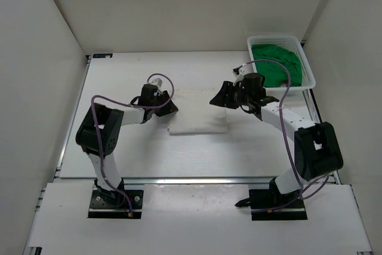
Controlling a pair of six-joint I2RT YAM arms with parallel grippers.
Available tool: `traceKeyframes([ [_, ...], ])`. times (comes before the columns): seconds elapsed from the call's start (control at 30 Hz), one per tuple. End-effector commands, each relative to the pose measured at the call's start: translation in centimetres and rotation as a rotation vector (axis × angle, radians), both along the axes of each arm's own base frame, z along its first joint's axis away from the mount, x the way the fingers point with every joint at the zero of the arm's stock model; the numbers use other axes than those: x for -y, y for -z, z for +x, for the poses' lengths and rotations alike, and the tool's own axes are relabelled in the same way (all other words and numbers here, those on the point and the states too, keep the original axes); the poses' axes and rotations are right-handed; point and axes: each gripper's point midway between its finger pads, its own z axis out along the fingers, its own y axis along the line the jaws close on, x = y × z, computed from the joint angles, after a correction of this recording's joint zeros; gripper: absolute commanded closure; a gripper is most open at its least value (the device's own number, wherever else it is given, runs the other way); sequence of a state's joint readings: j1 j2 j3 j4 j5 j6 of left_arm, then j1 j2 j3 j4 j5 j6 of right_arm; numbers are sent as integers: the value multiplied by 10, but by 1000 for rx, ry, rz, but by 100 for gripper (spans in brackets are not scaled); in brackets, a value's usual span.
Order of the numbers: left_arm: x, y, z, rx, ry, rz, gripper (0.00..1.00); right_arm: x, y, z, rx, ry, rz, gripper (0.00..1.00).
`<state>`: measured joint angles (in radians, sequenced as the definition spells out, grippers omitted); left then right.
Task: Fold and stack the t-shirts
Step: Put the neatly folded tshirt into the corner of the board with the left arm
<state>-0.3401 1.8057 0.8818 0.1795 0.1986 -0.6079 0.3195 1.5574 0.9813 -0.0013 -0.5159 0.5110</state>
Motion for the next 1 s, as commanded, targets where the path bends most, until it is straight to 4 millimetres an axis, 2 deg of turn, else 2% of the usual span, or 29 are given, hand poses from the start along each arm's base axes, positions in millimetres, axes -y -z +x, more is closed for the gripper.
traceKeyframes([
  [0.0,23,46,-30,-160,120,4,60,-2,-28,-8,115,-6,82,54],
  [0.03,36,39,-24,-147,140,-28,68,2,-33,-10,133,-6,87,54],
  [0.07,43,46,-27,-168,164,-43,77,5,-24,-16,110,0,89,54],
  [0.1,53,39,-21,-162,165,-68,89,9,-23,-19,111,-2,90,54],
  [0.13,57,30,-10,-140,154,-90,94,11,-24,-23,117,-6,93,54],
  [0.17,58,20,2,-114,137,-98,100,16,-26,-22,127,10,93,54],
  [0.2,49,6,18,-90,96,-112,100,19,-23,-25,123,7,90,54],
  [0.23,42,4,21,-98,74,-116,100,23,-19,-25,109,15,93,54],
  [0.3,-11,-26,52,-38,-57,-133,100,29,-15,-26,109,22,75,53],
  [0.33,-30,-27,53,-42,-94,-128,100,28,-16,-25,114,19,78,54],
  [0.37,-75,-37,60,-22,-193,-118,100,26,-9,-28,93,8,82,54],
  [0.4,-116,-54,65,9,-287,-120,100,22,-12,-28,101,-6,90,53],
  [0.43,-167,-60,60,27,-424,-135,100,15,-10,-29,97,-26,95,54],
  [0.47,-185,-47,41,-16,-501,-179,100,11,-7,-30,88,-40,96,54],
  [0.53,-245,-66,25,77,-685,-225,99,1,-6,-32,77,-72,104,54],
  [0.6,-263,-57,5,68,-771,-214,97,-7,0,-37,71,-110,98,55],
  [0.67,-269,-58,7,98,-801,-194,94,-17,2,-46,68,-147,104,55],
  [0.7,-267,-54,11,87,-792,-199,95,-19,4,-50,57,-151,103,55],
  [0.77,-274,-42,19,44,-819,-209,95,-24,5,-56,70,-169,89,55],
  [0.83,-283,-39,33,36,-854,-261,95,-29,8,-69,65,-193,82,56],
  [0.9,-297,-18,42,1,-921,-267,95,-35,10,-82,45,-223,95,56],
  [0.93,-307,-24,53,24,-955,-278,95,-35,14,-85,43,-227,90,55],
  [0.97,-308,-9,58,-10,-966,-282,95,-35,15,-90,29,-239,89,55],
])
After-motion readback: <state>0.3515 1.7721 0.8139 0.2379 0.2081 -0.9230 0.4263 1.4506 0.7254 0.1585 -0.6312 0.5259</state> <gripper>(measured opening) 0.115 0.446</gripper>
